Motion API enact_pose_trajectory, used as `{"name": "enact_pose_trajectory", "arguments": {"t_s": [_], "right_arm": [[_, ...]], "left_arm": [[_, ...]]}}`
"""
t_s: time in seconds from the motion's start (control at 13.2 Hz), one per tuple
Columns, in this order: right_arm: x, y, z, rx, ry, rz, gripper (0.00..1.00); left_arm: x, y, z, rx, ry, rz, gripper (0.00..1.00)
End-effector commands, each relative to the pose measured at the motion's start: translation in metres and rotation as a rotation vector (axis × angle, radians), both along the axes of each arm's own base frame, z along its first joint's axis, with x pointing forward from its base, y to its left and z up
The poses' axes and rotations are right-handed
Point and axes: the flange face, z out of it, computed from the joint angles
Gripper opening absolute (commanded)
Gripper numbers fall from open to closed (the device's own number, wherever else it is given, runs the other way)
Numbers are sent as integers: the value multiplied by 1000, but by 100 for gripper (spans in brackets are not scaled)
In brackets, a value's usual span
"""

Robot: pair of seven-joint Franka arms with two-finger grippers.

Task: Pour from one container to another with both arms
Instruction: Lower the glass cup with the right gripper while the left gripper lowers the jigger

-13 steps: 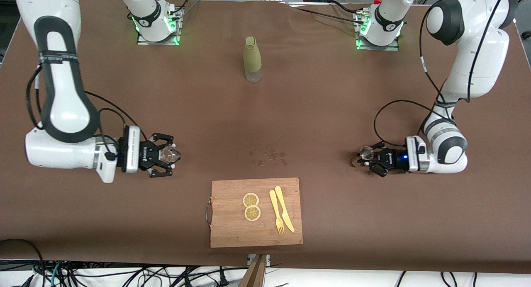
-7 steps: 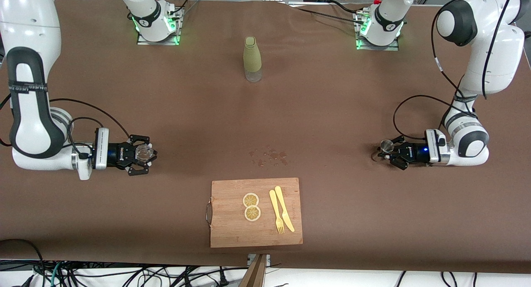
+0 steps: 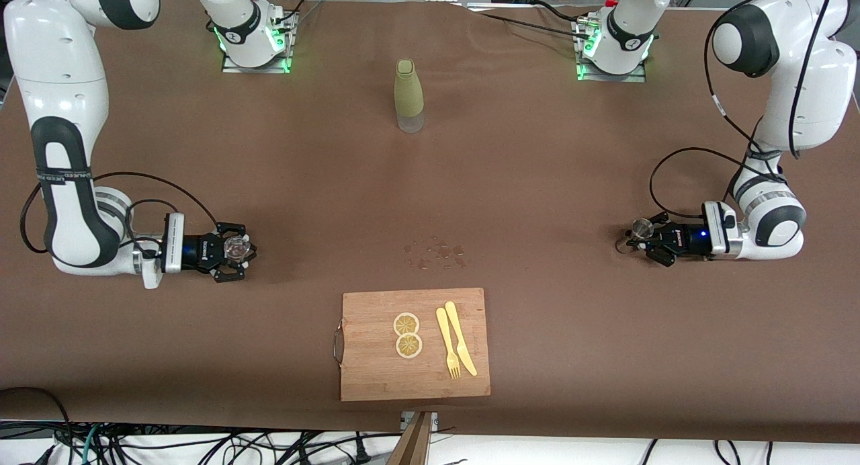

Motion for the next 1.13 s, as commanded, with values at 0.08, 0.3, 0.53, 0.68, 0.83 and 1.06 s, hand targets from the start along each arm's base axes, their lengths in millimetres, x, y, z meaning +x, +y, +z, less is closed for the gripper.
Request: {"name": "enact_pose_trajectory", "arguments": {"t_s": [0.08,0.3,0.53,0.68,0.83,1.06], "right_arm": [[-5,9,-30,81,-10,-36,0],[-14,9,-60,116,-37,-43,0],[-24,-3,-85,129,-49,-57,0],[-31,-9,-99,132,-49,-62,0],[-35,-11,-109,134,-38,-66,26],[-36,-14,-108,140,-35,-67,100]], "left_arm": [[-14,8,-9,-16,-82,-35,0],[-20,14,-19,-10,-67,-28,1],[-20,24,-18,5,-65,-16,100],[-22,40,-15,35,-50,-2,100],[-27,64,-11,79,35,27,100],[-34,111,10,197,258,63,100]]}}
